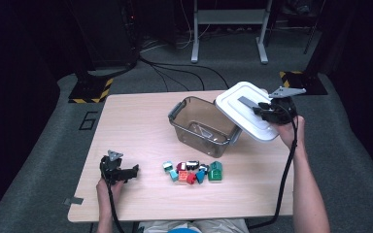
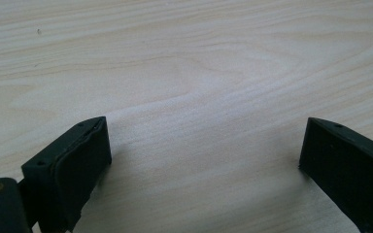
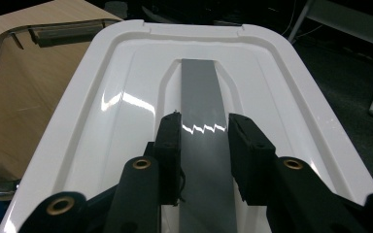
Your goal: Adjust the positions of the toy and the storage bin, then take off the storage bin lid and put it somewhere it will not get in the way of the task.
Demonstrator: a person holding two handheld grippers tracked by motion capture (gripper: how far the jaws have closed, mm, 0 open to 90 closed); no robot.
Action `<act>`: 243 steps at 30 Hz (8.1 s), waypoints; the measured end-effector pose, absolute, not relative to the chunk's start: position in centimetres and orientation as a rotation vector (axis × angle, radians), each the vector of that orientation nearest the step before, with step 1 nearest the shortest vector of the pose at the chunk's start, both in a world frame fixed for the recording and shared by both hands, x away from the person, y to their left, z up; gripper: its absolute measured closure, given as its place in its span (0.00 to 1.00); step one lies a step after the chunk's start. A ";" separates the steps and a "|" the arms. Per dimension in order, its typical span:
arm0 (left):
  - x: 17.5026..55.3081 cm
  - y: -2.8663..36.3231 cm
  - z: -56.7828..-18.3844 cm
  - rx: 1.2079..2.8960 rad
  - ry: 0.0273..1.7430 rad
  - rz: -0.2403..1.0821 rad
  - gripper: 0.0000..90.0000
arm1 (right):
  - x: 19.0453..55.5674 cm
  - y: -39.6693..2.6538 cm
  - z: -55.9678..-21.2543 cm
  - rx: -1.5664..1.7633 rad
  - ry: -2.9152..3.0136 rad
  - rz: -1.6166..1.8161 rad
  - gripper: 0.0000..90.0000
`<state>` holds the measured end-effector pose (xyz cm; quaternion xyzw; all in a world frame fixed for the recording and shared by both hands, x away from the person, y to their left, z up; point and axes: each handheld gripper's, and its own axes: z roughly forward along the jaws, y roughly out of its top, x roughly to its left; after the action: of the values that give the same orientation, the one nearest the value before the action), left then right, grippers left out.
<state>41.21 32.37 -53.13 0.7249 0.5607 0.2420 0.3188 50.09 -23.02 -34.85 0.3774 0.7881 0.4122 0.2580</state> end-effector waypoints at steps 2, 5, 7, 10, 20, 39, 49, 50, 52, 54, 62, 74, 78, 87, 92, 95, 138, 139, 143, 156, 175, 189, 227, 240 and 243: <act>41.2 32.4 -53.1 1.906 1.474 0.637 0.05 | 50.0 -23.3 -35.0 1.035 2.129 1.119 0.74; 41.2 32.4 -53.1 1.906 1.475 0.636 0.05 | 50.0 -23.6 -35.2 1.055 2.119 1.110 0.74; 41.2 32.4 -53.1 1.906 1.475 0.636 0.05 | 50.1 -23.7 -35.4 1.070 2.114 1.099 0.74; 41.2 32.4 -53.1 1.907 1.475 0.636 0.05 | 50.1 -23.8 -35.6 1.101 2.086 1.088 0.74; 41.2 32.4 -53.1 1.907 1.475 0.636 0.05 | 50.2 -24.3 -36.2 1.181 1.993 1.035 0.74; 41.2 32.4 -53.1 1.907 1.475 0.636 0.05 | 51.2 -24.9 -38.6 1.299 1.912 0.930 0.74; 41.2 32.4 -53.1 1.906 1.475 0.635 0.05 | 51.5 -25.3 -39.7 1.330 1.902 0.918 0.74; 41.2 32.4 -53.1 1.907 1.474 0.636 0.05 | 51.6 -25.4 -39.9 1.334 1.902 0.917 0.74; 41.2 32.4 -53.1 1.907 1.474 0.636 0.05 | 51.6 -25.4 -40.2 1.344 1.899 0.912 0.74; 41.2 32.4 -53.1 1.906 1.474 0.635 0.05 | 51.7 -25.6 -40.5 1.355 1.902 0.909 0.74; 41.2 32.4 -53.1 1.906 1.475 0.635 0.05 | 52.1 -25.5 -42.0 1.388 1.916 0.905 0.74; 41.2 32.4 -53.1 1.907 1.474 0.636 0.05 | 52.7 -25.4 -45.2 1.458 1.966 0.884 0.74; 41.2 32.4 -53.1 1.906 1.474 0.636 0.05 | 52.8 -25.5 -45.7 1.477 1.972 0.893 0.74; 41.2 32.4 -53.1 1.907 1.474 0.636 0.05 | 52.9 -25.4 -47.8 1.524 2.005 0.872 0.74; 41.2 32.4 -53.1 1.907 1.474 0.637 0.05 | 52.9 -25.1 -48.7 1.534 2.014 0.869 0.74; 41.2 32.4 -53.1 1.907 1.473 0.638 0.05 | 53.0 -25.1 -49.2 1.548 2.026 0.867 0.74; 41.2 32.4 -53.1 1.905 1.476 0.636 0.05 | 46.5 -23.4 -46.9 1.336 2.092 1.039 0.00; 41.2 32.4 -53.1 1.905 1.475 0.636 0.05 | 46.3 -23.2 -47.0 1.328 2.097 1.036 0.00; 41.2 32.4 -53.1 1.905 1.475 0.636 0.05 | 44.8 -22.1 -47.8 1.301 2.125 1.046 0.00; 41.2 32.4 -53.1 1.907 1.475 0.636 0.05 | 40.8 -21.5 -51.0 1.281 2.156 1.048 0.00; 41.2 32.4 -53.1 1.907 1.474 0.638 0.05 | 38.8 -19.2 -52.9 1.126 2.375 0.983 0.00; 41.0 32.4 -53.1 1.918 1.461 0.628 0.05 | 38.8 -19.2 -52.9 1.134 2.371 0.984 0.00; 41.9 24.8 -51.5 2.134 0.993 0.441 0.01 | 38.9 -19.2 -52.9 1.137 2.371 0.980 0.00; 41.9 23.3 -51.4 2.155 0.853 0.429 0.28 | 38.9 -19.2 -52.9 1.136 2.371 0.980 0.00; 42.0 23.1 -51.5 2.170 0.825 0.419 0.44 | 38.9 -19.2 -52.9 1.136 2.371 0.980 0.00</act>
<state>42.01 23.13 -51.52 0.8504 0.3232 0.1643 0.3813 38.86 -19.22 -52.89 0.3991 0.8331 0.3445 0.1673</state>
